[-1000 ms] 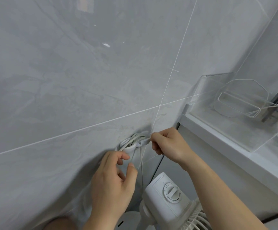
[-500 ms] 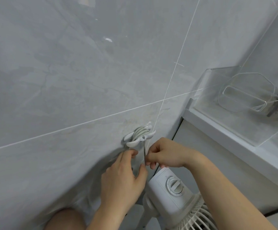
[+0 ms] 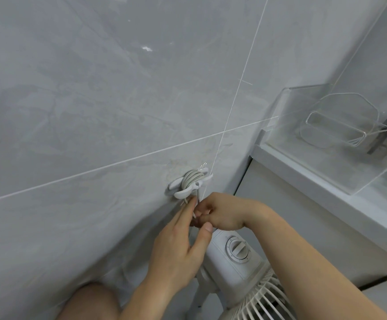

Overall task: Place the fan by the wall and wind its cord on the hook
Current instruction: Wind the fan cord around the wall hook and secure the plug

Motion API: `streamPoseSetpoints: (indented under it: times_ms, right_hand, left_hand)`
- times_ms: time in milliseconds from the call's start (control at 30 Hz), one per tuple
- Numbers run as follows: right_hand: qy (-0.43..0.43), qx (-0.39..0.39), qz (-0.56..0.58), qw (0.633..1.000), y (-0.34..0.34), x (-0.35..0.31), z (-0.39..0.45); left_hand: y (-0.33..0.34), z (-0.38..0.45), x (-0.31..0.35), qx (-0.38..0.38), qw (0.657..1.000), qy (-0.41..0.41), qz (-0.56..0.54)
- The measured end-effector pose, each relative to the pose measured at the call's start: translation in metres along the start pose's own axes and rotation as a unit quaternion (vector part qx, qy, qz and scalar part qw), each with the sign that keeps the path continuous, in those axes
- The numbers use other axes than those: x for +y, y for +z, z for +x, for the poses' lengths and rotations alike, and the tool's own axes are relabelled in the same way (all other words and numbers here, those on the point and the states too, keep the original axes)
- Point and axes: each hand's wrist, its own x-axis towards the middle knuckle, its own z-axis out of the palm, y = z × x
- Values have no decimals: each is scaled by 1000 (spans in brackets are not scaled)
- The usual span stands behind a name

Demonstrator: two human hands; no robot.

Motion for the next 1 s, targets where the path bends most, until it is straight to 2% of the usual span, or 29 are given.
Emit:
streamPoseSetpoints:
  times_ms: [100, 200, 467, 600, 700, 1000]
  right_hand:
    - [10, 32, 9, 999, -2, 7, 0]
    - [30, 76, 35, 996, -6, 14, 2]
    - [89, 113, 54, 988, -13, 22, 7]
    - [96, 115, 57, 987, -15, 29, 6]
    - [100, 131, 43, 985, -18, 32, 7]
    - [144, 268, -7, 952, -22, 35, 13]
  left_hand:
    - [-1, -1, 1, 15, 999, 11, 31]
    - [-2, -1, 2, 63, 997, 30, 43]
    - [-6, 1, -1, 122, 990, 55, 46]
    - [-7, -1, 1, 121, 987, 104, -26]
    - [-9, 0, 2, 129, 983, 127, -38]
    - [-8, 0, 1, 119, 984, 128, -23]
